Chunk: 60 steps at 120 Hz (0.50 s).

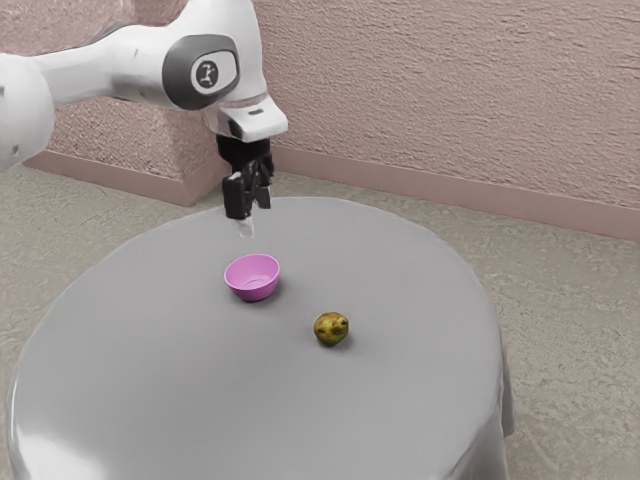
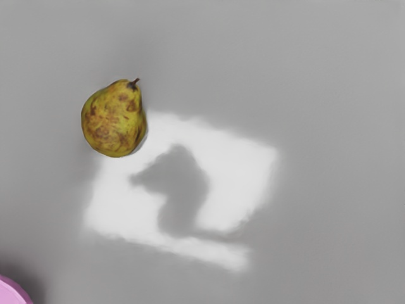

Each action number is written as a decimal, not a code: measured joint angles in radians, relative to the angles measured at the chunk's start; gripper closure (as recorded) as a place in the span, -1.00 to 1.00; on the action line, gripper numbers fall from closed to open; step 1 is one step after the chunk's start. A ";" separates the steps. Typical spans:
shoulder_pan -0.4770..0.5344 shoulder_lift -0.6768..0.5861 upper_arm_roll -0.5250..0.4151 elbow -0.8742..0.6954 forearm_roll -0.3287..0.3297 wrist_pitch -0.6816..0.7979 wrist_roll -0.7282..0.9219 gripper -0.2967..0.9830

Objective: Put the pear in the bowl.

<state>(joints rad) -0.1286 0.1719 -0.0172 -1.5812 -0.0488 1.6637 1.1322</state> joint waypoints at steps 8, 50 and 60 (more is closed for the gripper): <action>-0.002 0.050 -0.001 0.004 -0.016 0.022 0.035 -0.53; -0.029 0.193 -0.005 -0.086 -0.075 0.258 0.164 -0.53; -0.030 0.214 -0.006 -0.118 -0.078 0.340 0.200 -0.54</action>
<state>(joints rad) -0.1582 0.3863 -0.0229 -1.6994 -0.1265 2.0036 1.3325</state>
